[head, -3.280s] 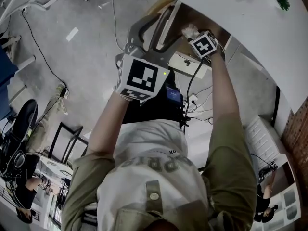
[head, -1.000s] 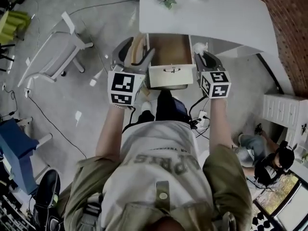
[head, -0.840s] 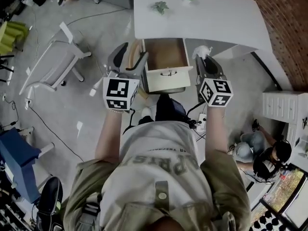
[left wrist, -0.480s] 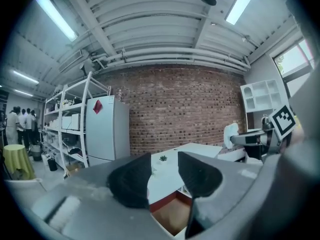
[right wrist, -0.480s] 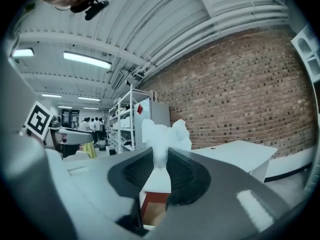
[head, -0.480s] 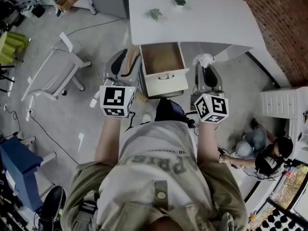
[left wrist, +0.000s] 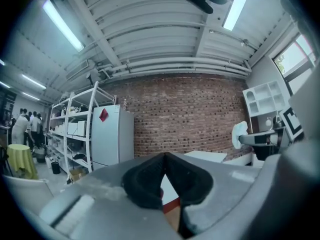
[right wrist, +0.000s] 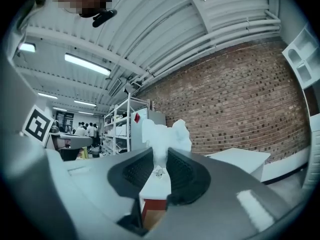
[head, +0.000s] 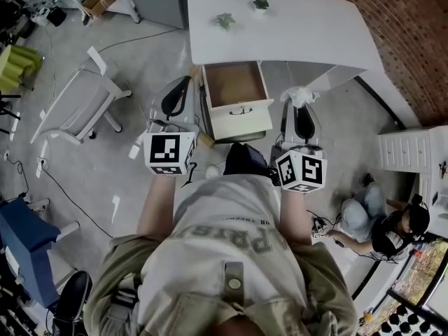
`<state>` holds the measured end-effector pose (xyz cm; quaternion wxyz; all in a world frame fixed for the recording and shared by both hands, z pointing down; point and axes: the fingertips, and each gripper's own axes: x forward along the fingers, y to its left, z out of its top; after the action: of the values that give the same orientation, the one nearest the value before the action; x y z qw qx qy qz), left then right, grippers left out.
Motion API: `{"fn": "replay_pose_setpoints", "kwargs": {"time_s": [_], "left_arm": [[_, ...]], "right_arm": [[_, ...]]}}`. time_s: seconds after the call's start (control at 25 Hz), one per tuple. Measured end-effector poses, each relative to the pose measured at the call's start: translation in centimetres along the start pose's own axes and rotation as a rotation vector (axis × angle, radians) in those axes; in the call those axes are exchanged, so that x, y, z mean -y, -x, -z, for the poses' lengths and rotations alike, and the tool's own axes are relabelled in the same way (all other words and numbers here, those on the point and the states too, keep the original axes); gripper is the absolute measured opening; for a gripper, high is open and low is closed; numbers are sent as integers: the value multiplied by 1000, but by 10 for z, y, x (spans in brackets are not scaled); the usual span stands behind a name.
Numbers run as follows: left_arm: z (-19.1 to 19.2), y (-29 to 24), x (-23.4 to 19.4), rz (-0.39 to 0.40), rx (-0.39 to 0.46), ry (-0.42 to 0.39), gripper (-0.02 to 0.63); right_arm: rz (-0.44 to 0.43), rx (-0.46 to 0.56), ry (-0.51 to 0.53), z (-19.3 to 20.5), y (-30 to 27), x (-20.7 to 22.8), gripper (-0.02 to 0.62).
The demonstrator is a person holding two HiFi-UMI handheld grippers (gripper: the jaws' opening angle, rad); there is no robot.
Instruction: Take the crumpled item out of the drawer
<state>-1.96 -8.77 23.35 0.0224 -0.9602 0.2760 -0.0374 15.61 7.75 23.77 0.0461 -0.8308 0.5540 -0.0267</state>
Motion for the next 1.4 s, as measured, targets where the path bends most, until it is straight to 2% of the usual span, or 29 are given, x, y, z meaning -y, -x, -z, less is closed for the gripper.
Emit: {"fn": "replay_pose_setpoints", "kwargs": {"time_s": [0.56,0.8,1.4], "left_arm": [[-11,19,-17,-52,15,-19,8],[-8,26,-21,-65,4,-18,8],[-11,29,-26,-91,16,-6,8]], "right_arm": [[-30,44,21,-22,3,-13,81],[-53,26,43,-19,3,-21,58],[-56,32,60,-20,3,-21,57]]}}
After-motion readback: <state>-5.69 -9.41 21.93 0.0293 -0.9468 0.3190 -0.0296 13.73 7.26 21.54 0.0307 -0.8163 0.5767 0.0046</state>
